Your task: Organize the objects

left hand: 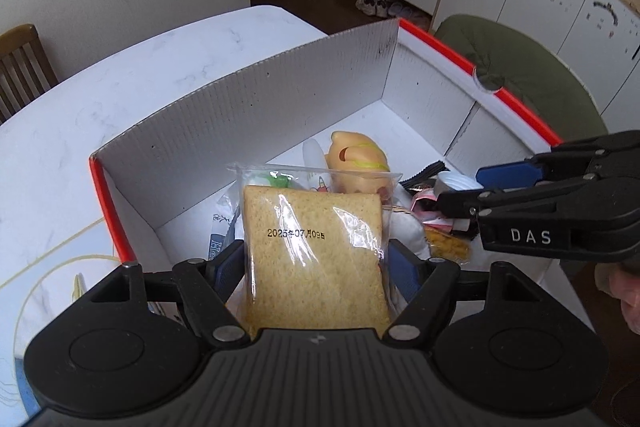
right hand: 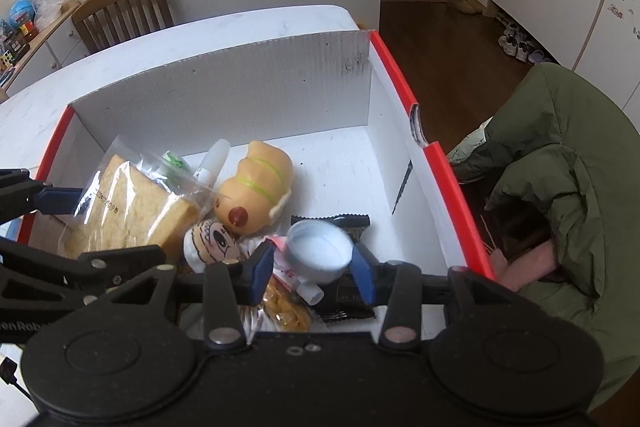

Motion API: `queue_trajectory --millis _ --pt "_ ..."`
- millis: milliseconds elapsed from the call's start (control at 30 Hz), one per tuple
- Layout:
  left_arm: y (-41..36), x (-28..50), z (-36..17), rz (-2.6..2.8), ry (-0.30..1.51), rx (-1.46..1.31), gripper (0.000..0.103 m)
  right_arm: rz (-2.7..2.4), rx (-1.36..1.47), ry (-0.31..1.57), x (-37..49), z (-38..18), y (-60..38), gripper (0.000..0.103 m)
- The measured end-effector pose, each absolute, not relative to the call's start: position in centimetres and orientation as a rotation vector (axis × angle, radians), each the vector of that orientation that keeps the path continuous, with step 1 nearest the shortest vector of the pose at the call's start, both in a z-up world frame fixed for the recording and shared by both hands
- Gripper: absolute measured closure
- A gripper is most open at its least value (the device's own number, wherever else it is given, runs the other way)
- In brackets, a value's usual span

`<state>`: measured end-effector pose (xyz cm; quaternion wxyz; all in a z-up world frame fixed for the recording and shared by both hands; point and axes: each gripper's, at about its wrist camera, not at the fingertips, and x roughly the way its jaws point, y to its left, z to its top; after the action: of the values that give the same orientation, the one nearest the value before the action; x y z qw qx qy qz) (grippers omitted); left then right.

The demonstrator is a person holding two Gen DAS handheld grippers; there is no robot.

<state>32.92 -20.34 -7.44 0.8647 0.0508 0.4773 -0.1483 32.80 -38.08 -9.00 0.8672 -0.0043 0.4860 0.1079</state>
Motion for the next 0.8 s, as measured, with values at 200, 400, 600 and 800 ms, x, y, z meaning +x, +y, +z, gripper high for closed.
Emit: queue_trajectory --millis 200,400,600,800 --pt "-19.5 31.9 -6.4 -0.332 0.959 0.075 0.029 0.241 -0.009 0.974 31.9 -8.1 -38.4 0.038" --pt "-18.8 30.6 -5.1 -0.345 0.905 0.076 0.021 0.241 -0.006 0.949 31.1 -6.9 -38.6 0.038" --pt "-17.9 29.1 -3.5 -0.37 0.843 0.069 0.016 0.249 0.002 0.913 29.8 -5.4 -38.0 0.035" --pt "-17.3 27.7 -2.0 -0.414 0.784 0.076 0.013 0.26 0.004 0.873 28.1 -3.6 -37.3 0.032"
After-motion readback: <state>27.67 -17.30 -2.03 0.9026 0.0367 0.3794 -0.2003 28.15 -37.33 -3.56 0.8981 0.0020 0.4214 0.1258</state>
